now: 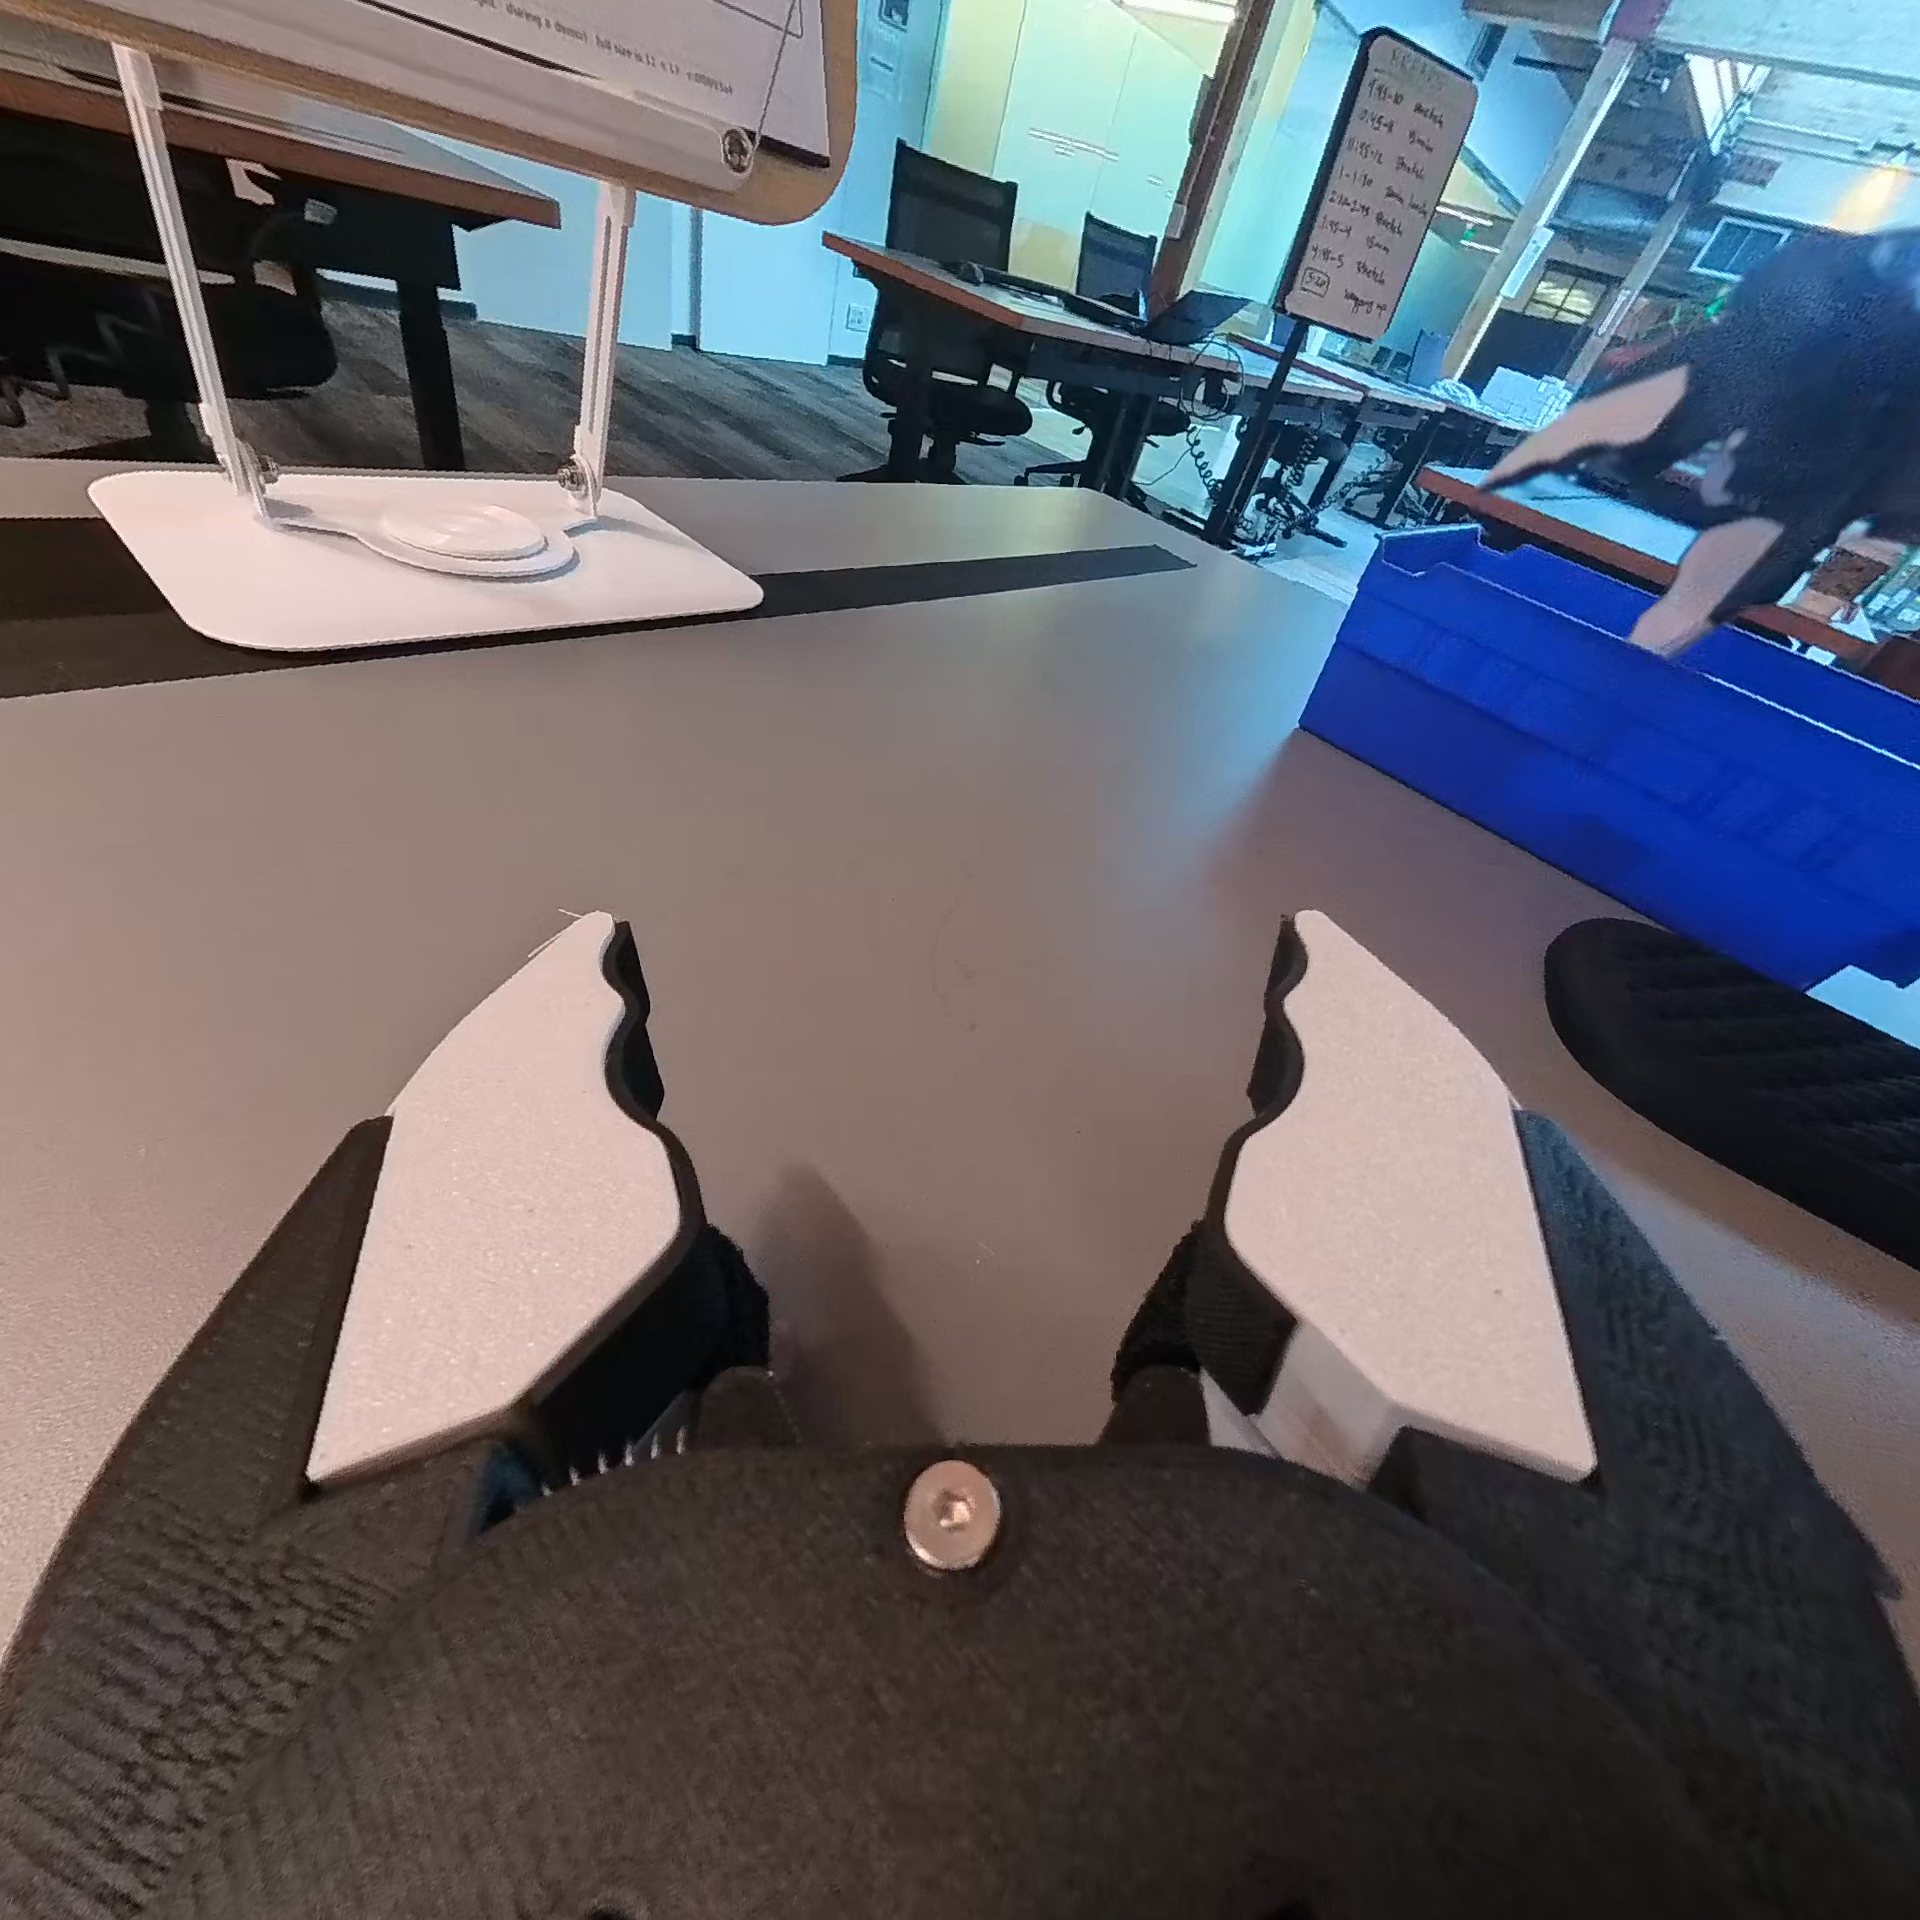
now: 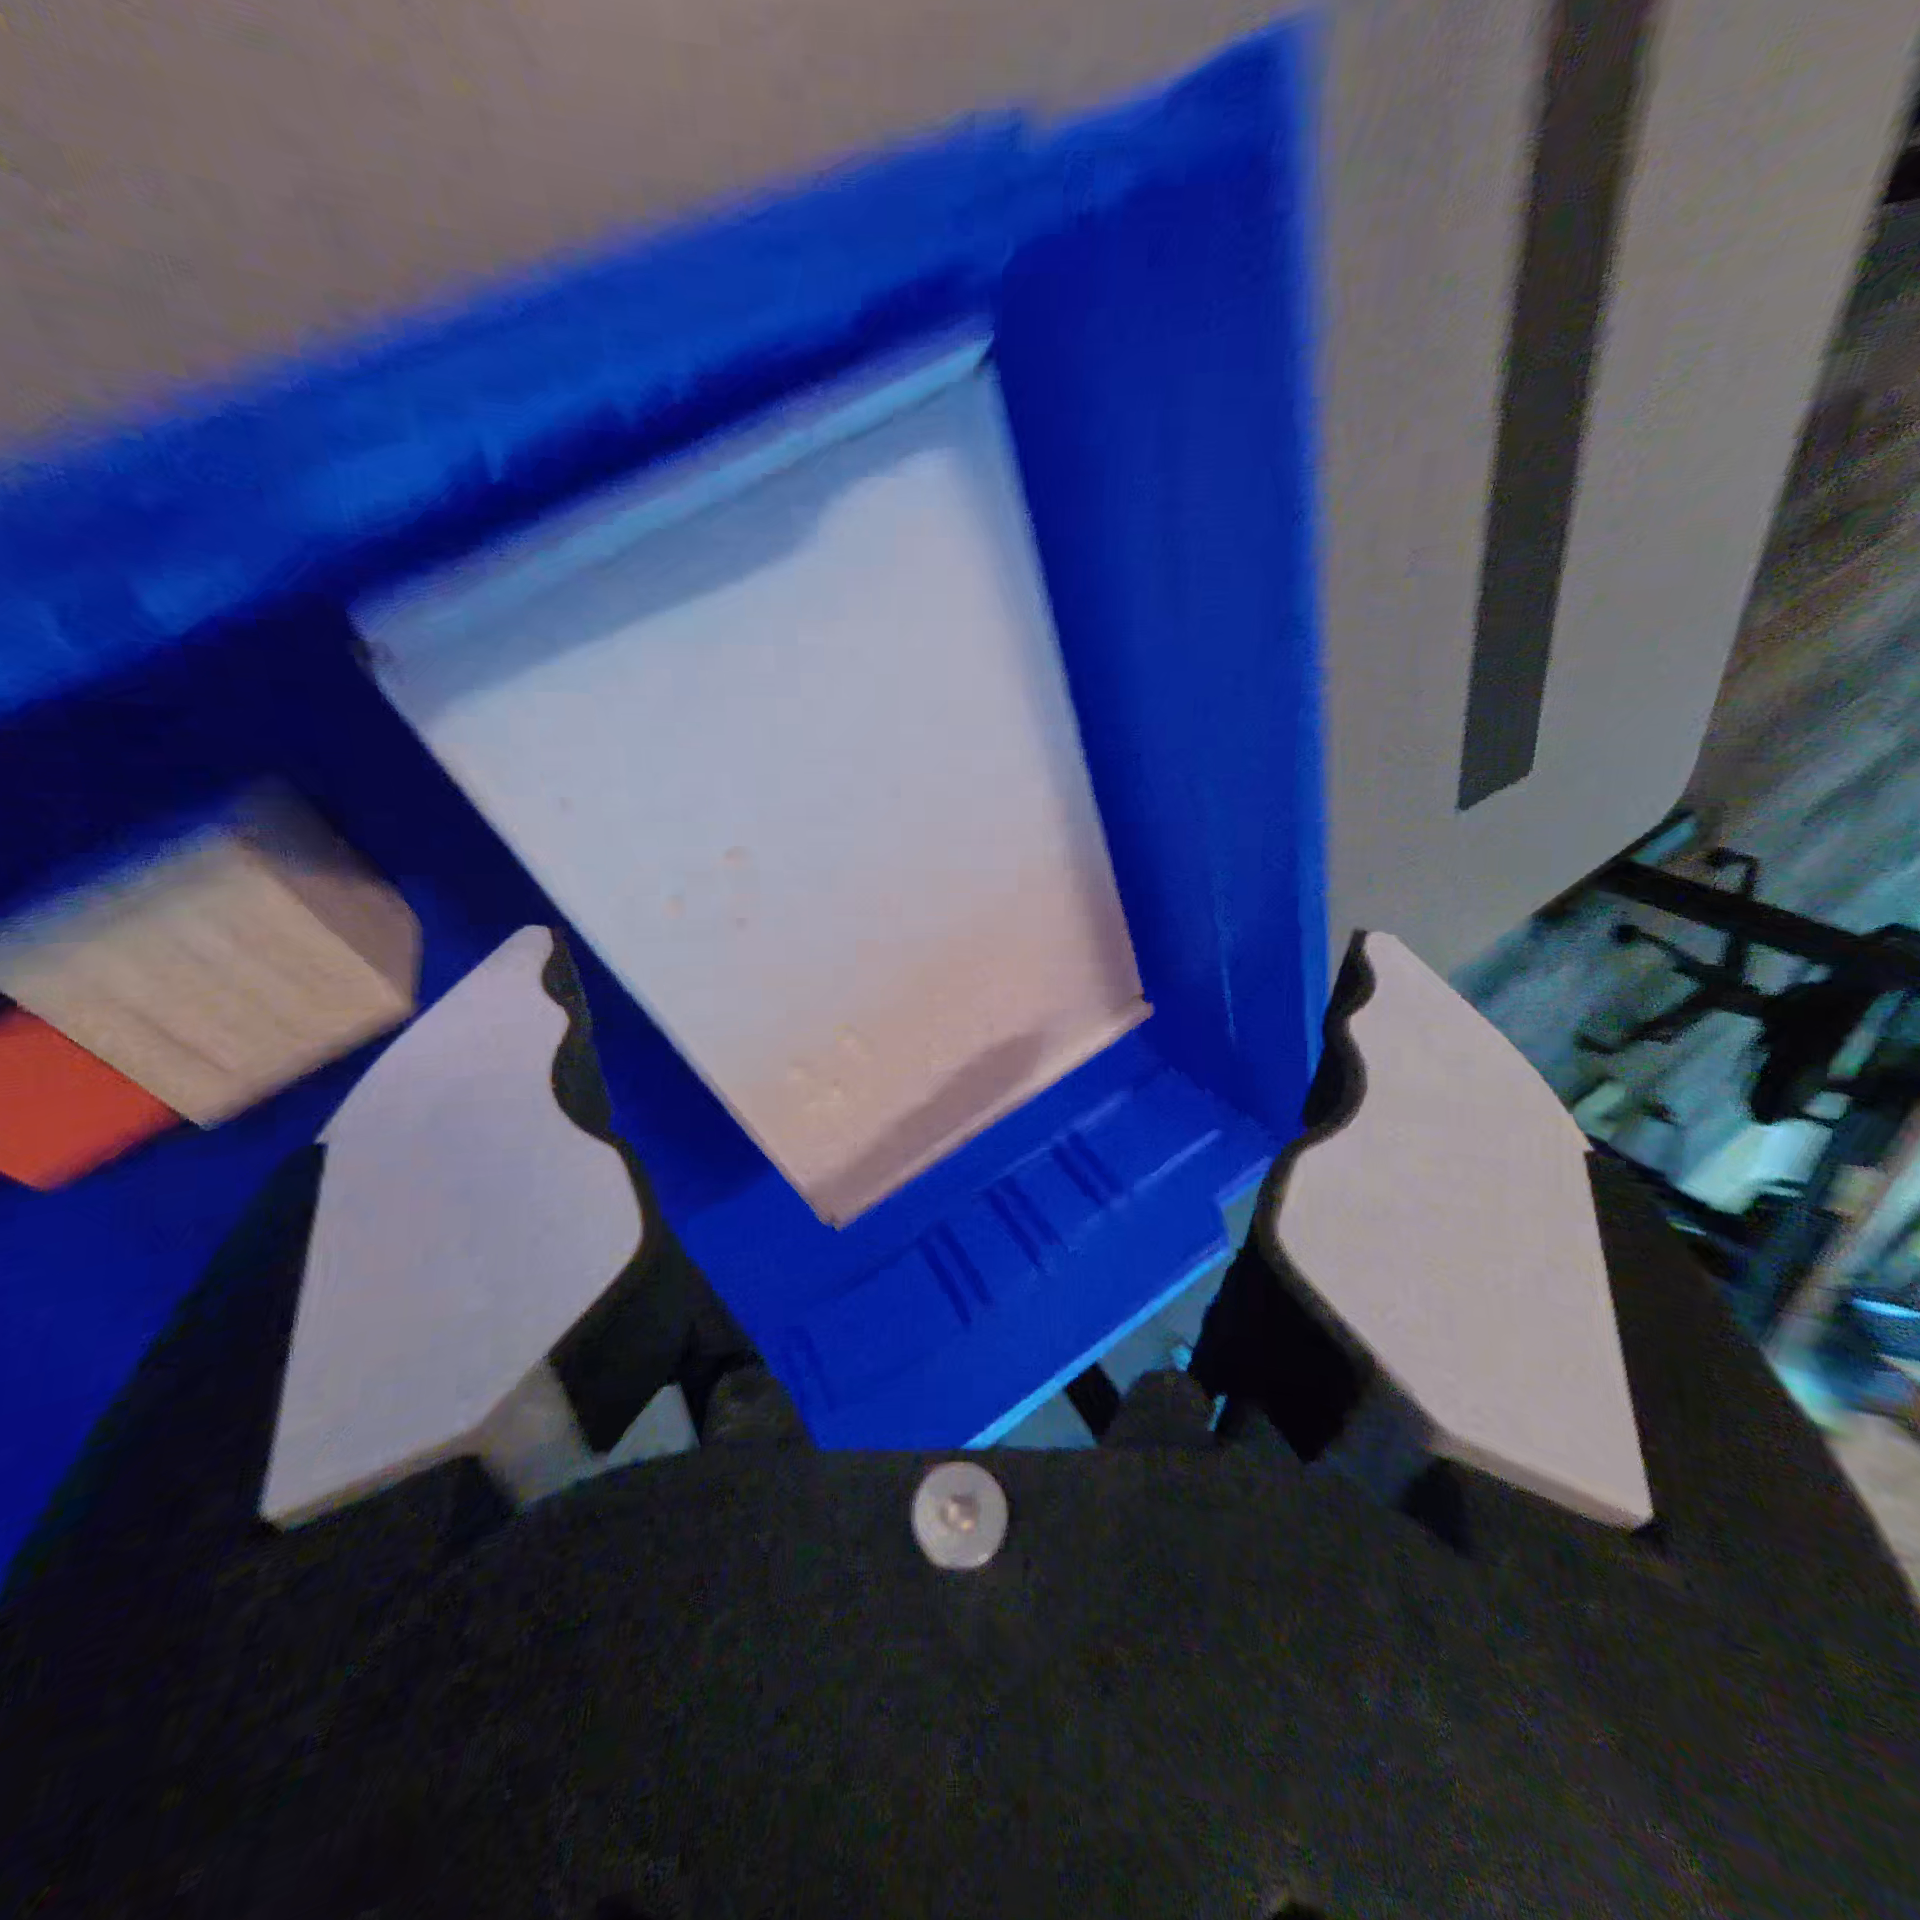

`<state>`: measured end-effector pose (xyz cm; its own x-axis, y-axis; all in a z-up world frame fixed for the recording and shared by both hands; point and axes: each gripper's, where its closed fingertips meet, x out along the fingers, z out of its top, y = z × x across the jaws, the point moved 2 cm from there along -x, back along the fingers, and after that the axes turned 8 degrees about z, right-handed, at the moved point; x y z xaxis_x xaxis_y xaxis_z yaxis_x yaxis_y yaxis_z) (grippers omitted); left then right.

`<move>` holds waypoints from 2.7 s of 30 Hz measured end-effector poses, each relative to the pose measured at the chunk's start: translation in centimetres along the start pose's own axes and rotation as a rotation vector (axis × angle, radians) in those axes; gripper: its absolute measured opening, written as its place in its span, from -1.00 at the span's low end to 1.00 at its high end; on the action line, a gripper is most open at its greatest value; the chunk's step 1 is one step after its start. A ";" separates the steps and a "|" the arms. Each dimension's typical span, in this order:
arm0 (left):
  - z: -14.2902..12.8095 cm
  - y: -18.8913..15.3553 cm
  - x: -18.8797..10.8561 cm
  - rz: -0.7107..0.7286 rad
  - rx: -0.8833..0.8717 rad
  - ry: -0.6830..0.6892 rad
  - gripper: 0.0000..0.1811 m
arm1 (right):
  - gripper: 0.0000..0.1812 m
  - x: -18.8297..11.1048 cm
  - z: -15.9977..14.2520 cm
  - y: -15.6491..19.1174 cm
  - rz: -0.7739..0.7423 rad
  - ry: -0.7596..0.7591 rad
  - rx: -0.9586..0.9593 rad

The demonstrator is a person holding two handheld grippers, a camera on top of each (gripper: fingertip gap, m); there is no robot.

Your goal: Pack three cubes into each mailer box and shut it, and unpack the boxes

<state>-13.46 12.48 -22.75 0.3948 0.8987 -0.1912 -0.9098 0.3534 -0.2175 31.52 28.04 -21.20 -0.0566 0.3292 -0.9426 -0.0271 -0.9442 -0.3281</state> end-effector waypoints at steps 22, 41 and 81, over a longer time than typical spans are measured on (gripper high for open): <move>0.0 0.1 0.1 0.008 0.004 0.002 0.23 | 0.54 -27.8 49.8 39.8 0.421 -0.625 -0.203; 7.5 -1.6 -7.7 0.117 0.247 0.051 0.17 | 0.53 -29.8 53.8 31.1 0.241 -0.641 -0.153; -4.9 16.0 -25.8 -0.081 0.823 1.196 0.47 | 0.61 -2.9 27.0 19.5 0.348 -0.964 0.241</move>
<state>-37.59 -6.31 -25.98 -0.0584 0.2654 -0.9624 -0.5325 0.8072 0.2549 4.22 8.92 -23.20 -0.8665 0.0062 -0.4991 -0.0484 -0.9963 0.0716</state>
